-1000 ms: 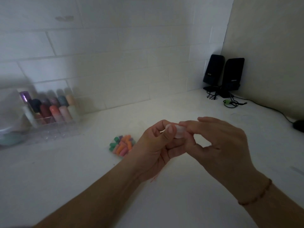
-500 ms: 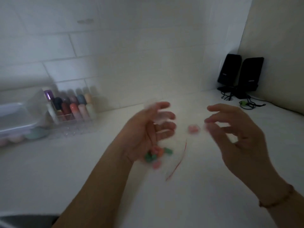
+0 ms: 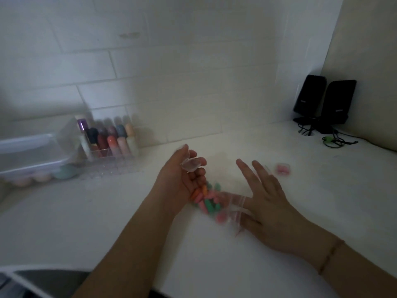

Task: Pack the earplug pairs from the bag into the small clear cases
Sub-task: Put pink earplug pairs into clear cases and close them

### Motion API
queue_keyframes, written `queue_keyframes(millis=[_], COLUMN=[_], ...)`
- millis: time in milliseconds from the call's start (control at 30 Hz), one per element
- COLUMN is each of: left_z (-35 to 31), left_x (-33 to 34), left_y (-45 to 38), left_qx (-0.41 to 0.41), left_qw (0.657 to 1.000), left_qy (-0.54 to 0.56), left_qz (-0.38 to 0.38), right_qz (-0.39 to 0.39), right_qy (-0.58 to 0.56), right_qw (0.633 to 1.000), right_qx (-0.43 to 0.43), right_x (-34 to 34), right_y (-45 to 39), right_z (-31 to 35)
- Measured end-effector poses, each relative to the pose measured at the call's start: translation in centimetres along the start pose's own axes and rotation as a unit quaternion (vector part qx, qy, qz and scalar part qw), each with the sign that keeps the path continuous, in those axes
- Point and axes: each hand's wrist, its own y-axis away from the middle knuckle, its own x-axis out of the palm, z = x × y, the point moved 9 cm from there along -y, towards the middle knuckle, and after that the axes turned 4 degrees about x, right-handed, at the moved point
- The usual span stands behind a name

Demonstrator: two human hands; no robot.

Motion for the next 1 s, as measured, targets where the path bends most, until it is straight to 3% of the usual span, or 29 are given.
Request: queue_keyframes(millis=[367, 667, 900, 1000], left_z=[1.0, -0.1, -0.5, 0.9], left_x=[1.0, 1.5, 3.7, 5.7], left_y=[0.1, 0.8, 1.6, 2.8], left_qx=[-0.034, 0.033, 0.032, -0.002], left_qw=[0.998, 0.998, 0.988, 0.975], left_qy=[0.027, -0.005, 0.021, -0.004], left_qz=[0.047, 0.044, 0.149, 0.221], right_qz=[-0.094, -0.118, -0.106, -0.196], right_qy=[-0.099, -0.134, -0.273, -0.346], right_qw=[0.991, 0.984, 0.954, 0.916], right_qx=[0.004, 0.021, 0.062, 0.055], right_x=[-2.0, -3.2, -8.7, -11.5], right_y=[-0.6, -0.1, 2.3, 3.1], right_z=[0.4, -0.1, -3.7, -4.1])
